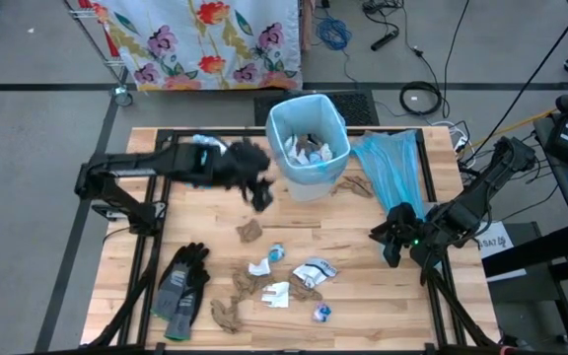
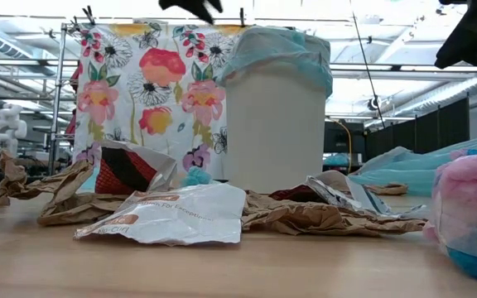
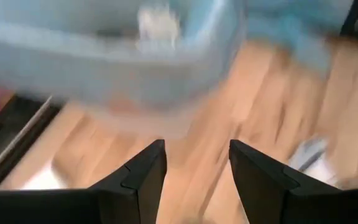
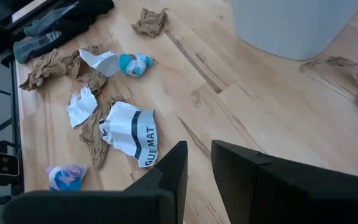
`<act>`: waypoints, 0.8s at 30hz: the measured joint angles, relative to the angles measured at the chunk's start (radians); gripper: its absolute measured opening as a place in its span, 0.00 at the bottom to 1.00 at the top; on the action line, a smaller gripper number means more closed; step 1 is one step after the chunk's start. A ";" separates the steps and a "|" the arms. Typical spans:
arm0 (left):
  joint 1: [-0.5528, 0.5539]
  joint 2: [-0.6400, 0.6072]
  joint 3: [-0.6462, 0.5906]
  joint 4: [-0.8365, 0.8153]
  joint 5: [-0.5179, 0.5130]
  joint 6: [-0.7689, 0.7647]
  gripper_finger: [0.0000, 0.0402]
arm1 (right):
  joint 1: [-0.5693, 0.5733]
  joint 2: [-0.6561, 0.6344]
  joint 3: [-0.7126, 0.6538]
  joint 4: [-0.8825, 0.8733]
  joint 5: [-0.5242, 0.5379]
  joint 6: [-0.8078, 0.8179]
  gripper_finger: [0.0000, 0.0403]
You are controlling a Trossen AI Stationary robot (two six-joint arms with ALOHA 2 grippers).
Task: Place trash/remove bag and relplace
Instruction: Put the brown paper into the trash bin
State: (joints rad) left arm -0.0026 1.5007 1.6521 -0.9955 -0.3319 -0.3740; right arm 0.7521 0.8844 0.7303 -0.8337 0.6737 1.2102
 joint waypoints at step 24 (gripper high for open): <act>-0.145 -0.103 -0.840 0.417 0.102 -0.303 0.45 | 0.000 0.014 0.002 0.088 0.006 0.048 0.16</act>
State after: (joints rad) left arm -0.1480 1.3975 0.8126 -0.5790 -0.2297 -0.6767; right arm 0.7521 0.8987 0.7319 -0.7459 0.6796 1.2582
